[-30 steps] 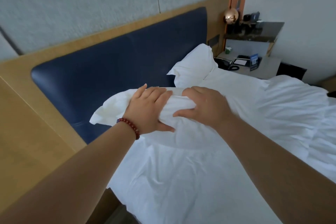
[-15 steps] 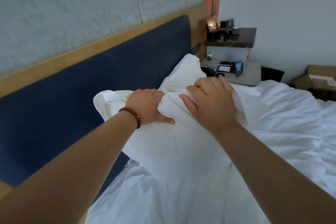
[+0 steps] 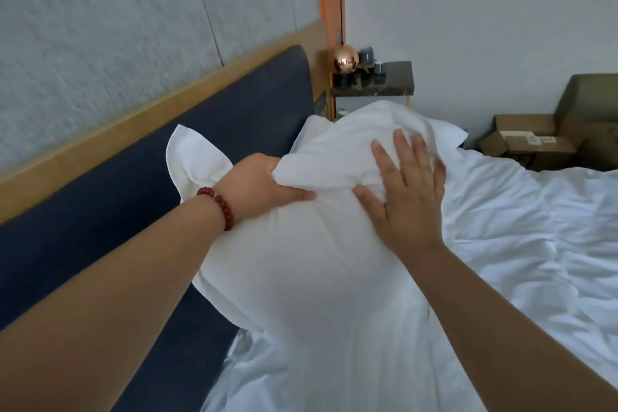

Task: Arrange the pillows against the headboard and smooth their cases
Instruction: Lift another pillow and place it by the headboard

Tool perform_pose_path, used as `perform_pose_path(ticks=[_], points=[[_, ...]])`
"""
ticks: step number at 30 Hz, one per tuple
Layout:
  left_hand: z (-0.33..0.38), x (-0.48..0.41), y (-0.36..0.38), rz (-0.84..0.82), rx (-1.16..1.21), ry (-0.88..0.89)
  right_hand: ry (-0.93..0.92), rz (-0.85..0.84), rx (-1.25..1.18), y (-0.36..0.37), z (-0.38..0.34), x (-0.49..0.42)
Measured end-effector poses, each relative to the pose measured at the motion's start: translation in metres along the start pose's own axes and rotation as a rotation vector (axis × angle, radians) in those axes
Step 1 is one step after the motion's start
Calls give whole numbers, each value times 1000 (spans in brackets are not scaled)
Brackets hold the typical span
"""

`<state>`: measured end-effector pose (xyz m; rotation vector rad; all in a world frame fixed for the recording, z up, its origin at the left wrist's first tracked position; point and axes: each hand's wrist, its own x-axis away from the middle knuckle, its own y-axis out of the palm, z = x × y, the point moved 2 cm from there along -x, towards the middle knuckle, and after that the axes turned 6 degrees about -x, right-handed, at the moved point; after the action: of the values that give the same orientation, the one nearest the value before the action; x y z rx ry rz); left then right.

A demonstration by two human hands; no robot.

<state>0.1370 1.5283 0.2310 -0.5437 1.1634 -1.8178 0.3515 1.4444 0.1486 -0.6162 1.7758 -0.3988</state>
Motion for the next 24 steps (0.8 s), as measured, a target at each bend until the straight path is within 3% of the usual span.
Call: perform_pose_path(ticks=[9,16,18,24], points=[[83,30,-62,137,314,125,-1,195,-229,-74,-13,-71],[105,33,-95,214,468,86,34,196,-332,-121,-28,-106],[89,28,-82,197,410,9,50,105,-349,-110,-30,-99],[-2,28,-10,172,250,-293,127,-454,-255,-15,-33,23]])
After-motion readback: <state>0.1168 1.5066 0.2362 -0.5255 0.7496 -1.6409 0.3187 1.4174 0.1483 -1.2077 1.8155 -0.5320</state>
